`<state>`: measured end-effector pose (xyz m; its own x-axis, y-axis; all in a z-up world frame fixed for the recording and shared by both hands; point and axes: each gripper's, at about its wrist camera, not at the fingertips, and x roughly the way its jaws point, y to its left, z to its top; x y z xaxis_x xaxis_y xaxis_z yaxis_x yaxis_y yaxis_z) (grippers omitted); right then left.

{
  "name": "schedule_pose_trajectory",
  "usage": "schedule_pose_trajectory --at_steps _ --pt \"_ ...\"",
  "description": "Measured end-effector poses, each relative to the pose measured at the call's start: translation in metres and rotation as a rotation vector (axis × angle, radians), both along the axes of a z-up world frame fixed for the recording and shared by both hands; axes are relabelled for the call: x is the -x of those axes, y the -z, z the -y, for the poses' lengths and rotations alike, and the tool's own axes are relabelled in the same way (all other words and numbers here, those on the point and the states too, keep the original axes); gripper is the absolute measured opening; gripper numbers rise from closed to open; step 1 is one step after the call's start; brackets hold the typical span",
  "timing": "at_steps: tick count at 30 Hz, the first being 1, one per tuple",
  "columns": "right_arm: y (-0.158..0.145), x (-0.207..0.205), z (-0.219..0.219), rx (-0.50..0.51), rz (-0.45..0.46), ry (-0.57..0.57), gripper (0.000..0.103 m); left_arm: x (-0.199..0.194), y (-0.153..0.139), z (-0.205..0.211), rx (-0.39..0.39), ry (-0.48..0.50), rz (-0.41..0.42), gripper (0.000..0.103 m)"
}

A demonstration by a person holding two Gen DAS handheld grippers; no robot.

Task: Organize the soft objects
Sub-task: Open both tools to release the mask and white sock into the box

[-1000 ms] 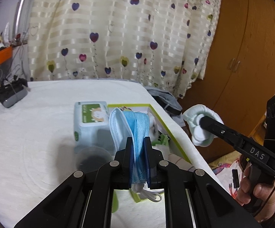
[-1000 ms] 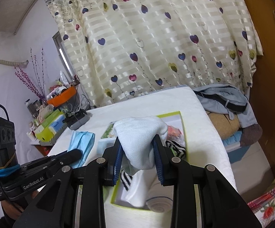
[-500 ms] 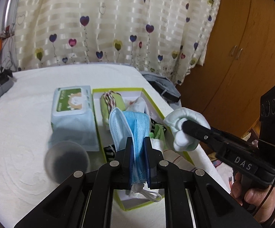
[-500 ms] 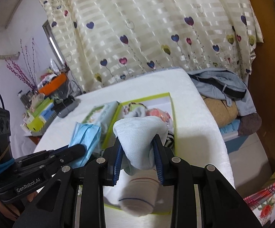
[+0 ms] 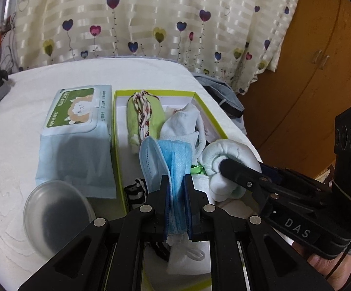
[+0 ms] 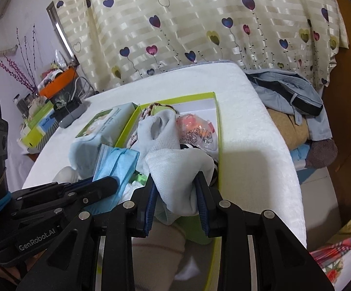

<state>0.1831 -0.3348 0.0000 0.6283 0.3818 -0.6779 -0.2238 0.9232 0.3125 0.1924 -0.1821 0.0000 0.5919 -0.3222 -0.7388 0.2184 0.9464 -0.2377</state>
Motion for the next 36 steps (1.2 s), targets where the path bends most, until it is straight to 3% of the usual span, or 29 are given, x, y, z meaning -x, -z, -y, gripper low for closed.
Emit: schedule_pose_trajectory --at_steps 8,12,16,36 --pt "0.003 -0.014 -0.003 0.015 -0.011 -0.004 0.034 -0.008 0.003 0.003 0.000 -0.002 -0.006 0.012" --pt "0.000 -0.011 -0.005 0.040 0.006 0.002 0.045 -0.005 -0.001 0.000 0.022 0.006 -0.001 0.022" --pt "-0.007 0.000 -0.005 0.058 0.027 0.003 0.046 0.001 -0.007 -0.007 0.042 -0.004 0.006 0.035" --pt "-0.048 0.071 -0.013 0.108 0.118 0.028 0.047 0.058 -0.040 -0.020 0.070 0.031 0.086 0.040"
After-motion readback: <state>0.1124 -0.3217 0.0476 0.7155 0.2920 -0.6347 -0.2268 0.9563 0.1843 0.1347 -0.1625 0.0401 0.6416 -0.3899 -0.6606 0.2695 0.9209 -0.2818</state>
